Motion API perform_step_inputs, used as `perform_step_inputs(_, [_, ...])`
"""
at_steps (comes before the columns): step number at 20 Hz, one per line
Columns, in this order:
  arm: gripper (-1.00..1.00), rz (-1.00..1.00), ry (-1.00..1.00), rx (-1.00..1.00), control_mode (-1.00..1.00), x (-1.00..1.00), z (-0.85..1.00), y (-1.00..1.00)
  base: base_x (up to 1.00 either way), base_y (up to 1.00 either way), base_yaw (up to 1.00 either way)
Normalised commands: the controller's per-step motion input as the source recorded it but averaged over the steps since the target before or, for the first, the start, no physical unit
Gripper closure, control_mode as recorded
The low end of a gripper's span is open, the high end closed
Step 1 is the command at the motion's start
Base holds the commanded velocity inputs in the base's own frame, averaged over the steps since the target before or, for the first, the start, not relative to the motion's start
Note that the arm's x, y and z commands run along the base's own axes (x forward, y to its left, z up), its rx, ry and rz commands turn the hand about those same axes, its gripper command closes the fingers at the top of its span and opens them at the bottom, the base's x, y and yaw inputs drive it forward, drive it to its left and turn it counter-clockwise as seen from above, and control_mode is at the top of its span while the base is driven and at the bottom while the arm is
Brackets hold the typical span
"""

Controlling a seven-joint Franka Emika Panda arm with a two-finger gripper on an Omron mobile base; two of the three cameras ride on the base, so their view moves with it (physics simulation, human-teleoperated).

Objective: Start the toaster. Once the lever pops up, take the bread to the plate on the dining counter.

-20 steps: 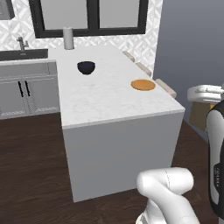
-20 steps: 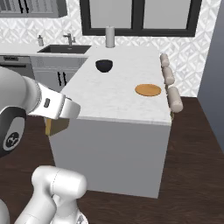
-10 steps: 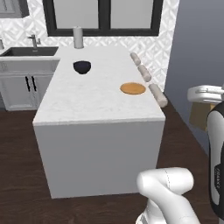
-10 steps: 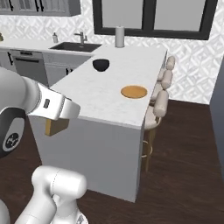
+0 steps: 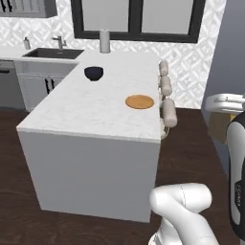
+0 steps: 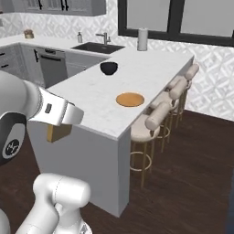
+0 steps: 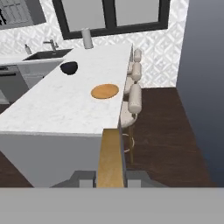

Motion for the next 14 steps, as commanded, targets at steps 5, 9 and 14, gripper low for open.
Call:
perform_step_inputs(5, [1.0, 0.0, 0.0, 0.0, 1.0, 0.0, 0.0, 0.0, 0.32, -1.0, 0.4])
perform_step_inputs(9, [1.0, 0.0, 0.0, 0.0, 1.0, 0.0, 0.0, 0.0, 0.33, -1.0, 0.4])
perform_step_inputs(14, [1.0, 0.0, 0.0, 0.0, 1.0, 0.0, 0.0, 0.0, 0.34, -0.95, 0.43])
